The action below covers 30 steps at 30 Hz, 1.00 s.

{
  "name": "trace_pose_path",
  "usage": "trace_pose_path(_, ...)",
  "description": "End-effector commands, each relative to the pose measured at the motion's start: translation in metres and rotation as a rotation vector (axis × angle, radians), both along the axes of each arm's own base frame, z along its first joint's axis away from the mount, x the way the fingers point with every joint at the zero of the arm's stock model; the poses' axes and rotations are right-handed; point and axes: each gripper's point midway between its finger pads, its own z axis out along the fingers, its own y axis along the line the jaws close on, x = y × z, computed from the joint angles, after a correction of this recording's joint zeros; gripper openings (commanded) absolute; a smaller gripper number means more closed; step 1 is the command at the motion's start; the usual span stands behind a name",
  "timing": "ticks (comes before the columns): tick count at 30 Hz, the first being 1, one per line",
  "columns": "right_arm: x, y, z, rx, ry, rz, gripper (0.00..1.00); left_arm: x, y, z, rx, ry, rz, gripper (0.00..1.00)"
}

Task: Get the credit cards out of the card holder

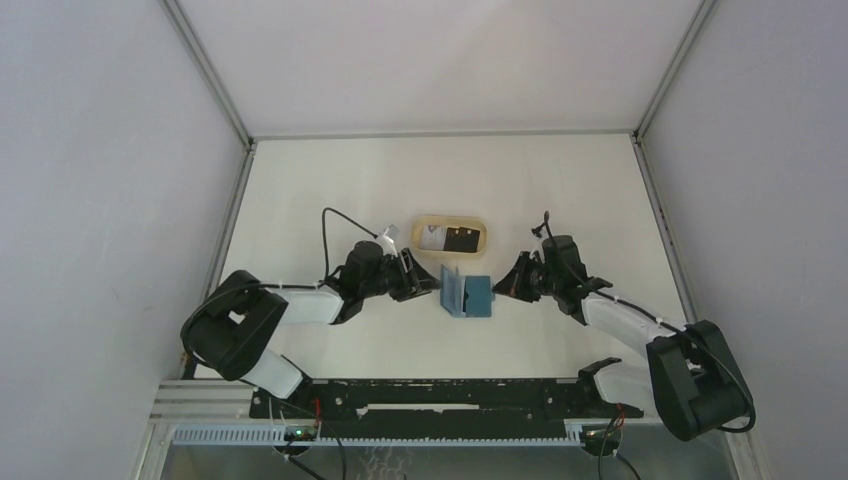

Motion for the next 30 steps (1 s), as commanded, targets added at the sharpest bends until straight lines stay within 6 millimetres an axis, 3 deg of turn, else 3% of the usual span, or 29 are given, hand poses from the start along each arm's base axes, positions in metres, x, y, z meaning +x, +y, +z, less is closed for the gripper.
trace_pose_path(1,0.006,0.001,-0.001,0.011,0.0,-0.02,0.0,0.011,-0.009,0.02,-0.026,-0.071,-0.011,0.5)
trace_pose_path(10,0.006,0.005,0.007,0.019,-0.038,0.004,0.0,0.009,-0.012,0.017,-0.022,-0.062,-0.018,0.5)
trace_pose_path(17,0.009,0.023,0.04,0.075,-0.131,0.069,0.0,0.006,-0.014,-0.006,0.021,-0.016,-0.026,0.41)
trace_pose_path(21,0.009,0.026,0.049,0.084,-0.154,0.083,0.0,0.006,-0.016,-0.017,0.028,0.004,-0.026,0.29)
trace_pose_path(26,0.008,0.026,0.046,0.07,-0.152,0.085,0.0,0.004,-0.02,-0.017,-0.003,0.016,-0.033,0.01)
trace_pose_path(30,0.005,0.022,0.026,0.035,-0.109,0.085,0.0,0.004,-0.022,-0.008,-0.029,-0.001,-0.038,0.0)
